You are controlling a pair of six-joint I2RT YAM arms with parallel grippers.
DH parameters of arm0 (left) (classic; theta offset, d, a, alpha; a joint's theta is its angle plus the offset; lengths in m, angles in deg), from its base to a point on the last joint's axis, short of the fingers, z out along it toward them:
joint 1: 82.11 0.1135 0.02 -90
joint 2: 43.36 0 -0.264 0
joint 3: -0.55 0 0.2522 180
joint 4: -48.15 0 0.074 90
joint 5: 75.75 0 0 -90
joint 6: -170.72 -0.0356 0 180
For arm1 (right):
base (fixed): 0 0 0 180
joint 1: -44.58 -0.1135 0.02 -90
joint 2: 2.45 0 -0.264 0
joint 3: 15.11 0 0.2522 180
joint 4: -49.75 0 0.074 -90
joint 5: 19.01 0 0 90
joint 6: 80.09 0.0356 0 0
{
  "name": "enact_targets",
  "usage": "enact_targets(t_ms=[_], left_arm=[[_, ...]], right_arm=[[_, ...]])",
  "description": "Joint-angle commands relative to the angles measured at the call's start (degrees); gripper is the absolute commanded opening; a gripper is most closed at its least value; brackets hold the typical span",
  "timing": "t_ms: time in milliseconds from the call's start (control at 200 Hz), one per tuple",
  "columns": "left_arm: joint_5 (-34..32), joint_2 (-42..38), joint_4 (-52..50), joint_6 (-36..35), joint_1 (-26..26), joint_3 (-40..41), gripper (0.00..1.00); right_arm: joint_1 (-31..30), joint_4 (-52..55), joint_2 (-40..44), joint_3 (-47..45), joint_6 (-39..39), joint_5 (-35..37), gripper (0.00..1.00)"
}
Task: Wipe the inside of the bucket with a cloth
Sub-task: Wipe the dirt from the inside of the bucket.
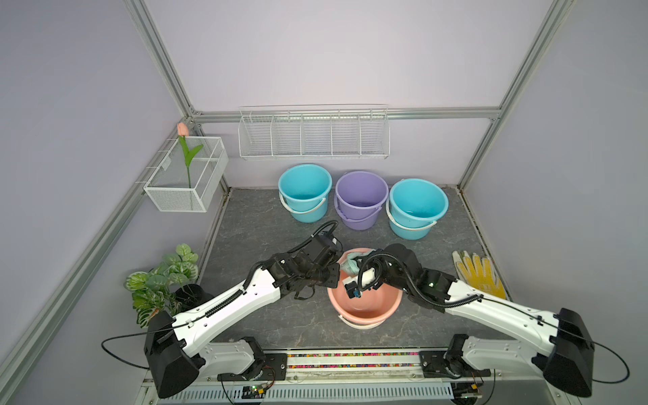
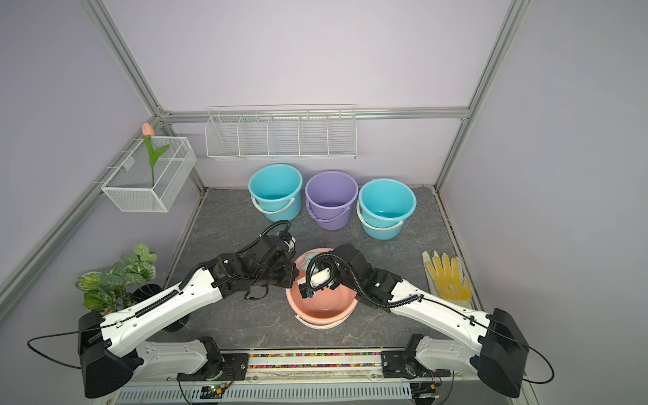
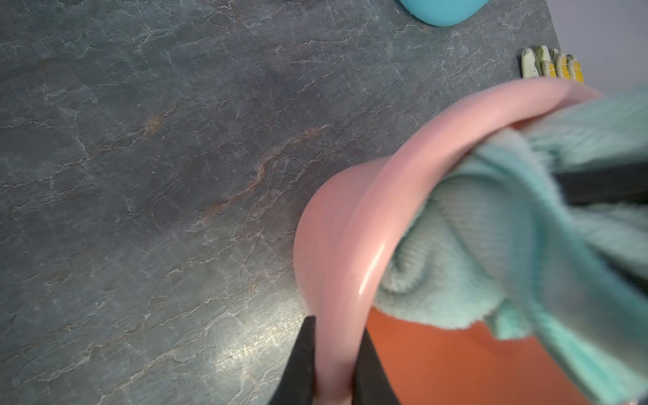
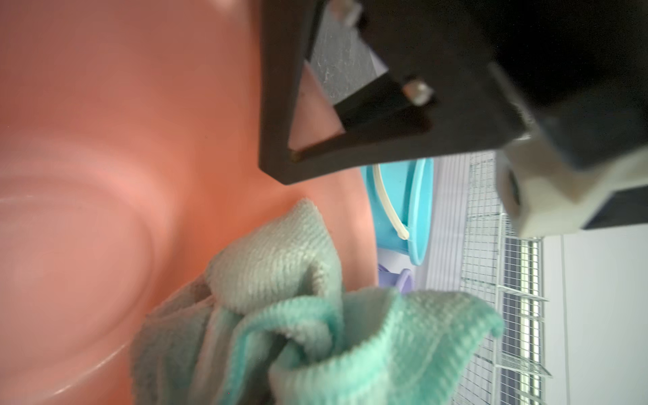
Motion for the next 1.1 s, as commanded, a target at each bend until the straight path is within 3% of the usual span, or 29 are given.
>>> enact_targets(t_ms=[0,200,440,1095], left_arm=[[1.01,0.30,0.56,0.78,-0.36,-0.62,0.00],[1.00,-0.23,0.56,0.92,-0.37,-0.45,0.00],[1.49,-0.14,0.65,0.71,-0.37,-0.81,0.00],[1.33,-0.15,0.10,0.51,-0.37,-1.16,0.00]], right_arm=[[-0.20,1.24,1.95,1.79,-4.00,4.41,0.07],[-0.25,2.53,0.71,1.48,-8.54,10.18,0.07],[-0.32,2.77,-4.31,0.69,-8.96,11.48,0.07],[0.30,-4.49,-25.68,-4.29,0.18,4.24,0.07]])
